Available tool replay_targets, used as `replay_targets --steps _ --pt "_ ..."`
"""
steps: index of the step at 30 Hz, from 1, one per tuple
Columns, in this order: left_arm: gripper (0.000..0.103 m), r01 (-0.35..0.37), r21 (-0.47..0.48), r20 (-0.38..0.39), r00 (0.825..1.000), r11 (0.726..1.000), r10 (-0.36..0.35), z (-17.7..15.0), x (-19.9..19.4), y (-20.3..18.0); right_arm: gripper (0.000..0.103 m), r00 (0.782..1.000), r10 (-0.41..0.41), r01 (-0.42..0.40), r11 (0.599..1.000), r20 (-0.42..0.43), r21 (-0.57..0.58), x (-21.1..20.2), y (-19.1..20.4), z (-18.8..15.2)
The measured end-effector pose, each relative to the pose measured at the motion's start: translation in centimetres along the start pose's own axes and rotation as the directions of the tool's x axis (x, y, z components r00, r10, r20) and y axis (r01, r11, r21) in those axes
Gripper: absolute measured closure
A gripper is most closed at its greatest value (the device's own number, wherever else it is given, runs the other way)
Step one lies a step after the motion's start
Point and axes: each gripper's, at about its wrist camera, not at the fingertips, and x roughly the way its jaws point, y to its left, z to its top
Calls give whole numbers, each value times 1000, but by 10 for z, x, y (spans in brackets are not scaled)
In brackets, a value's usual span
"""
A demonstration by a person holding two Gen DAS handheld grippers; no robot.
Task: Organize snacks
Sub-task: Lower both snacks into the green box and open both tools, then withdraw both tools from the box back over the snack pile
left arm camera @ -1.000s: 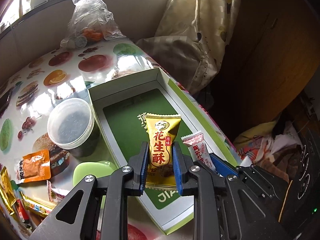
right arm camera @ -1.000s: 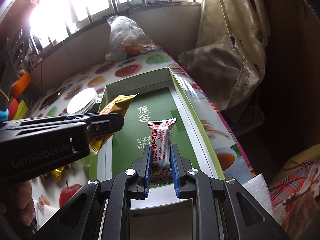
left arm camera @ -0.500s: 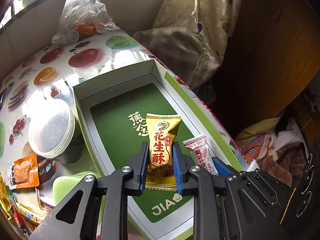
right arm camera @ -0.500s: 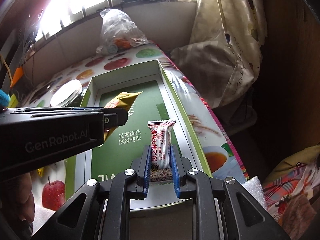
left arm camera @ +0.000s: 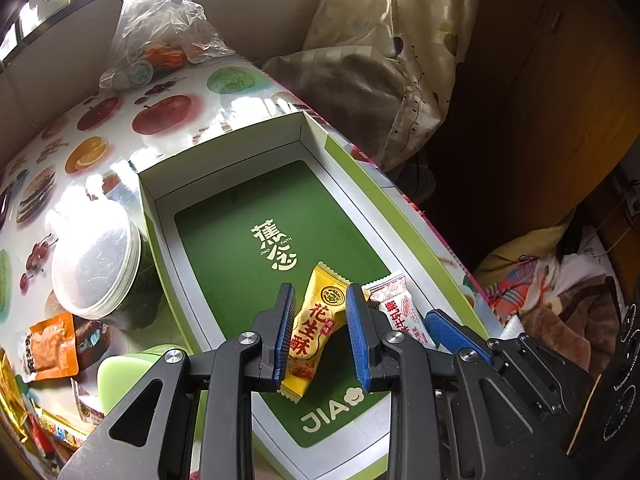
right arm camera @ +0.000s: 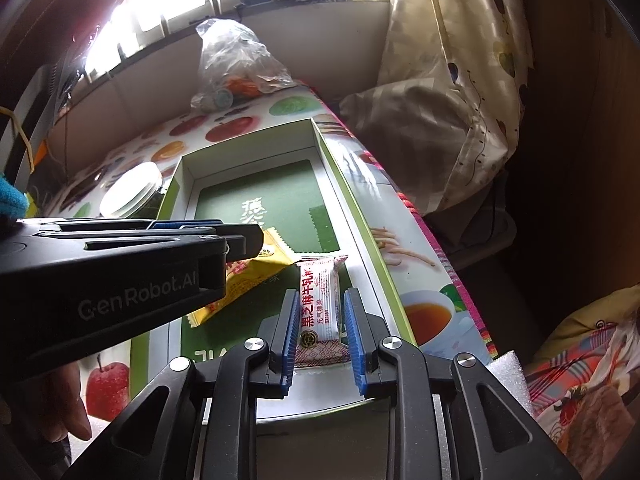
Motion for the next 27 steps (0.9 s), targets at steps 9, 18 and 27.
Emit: replay_targets --steps 9,18,27 --pt "62 18 -9 50 999 1000 -17 -5 -25 3 69 1000 -11 10 1000 13 17 -11 0 0" --pt "62 15 -22 113 994 1000 -13 -25 -64 13 65 998 -7 6 1000 58 19 -37 9 -2" --pt "62 -22 -76 157 987 997 33 -53 -95 41 64 994 39 -37 999 98 -22 -60 37 -3"
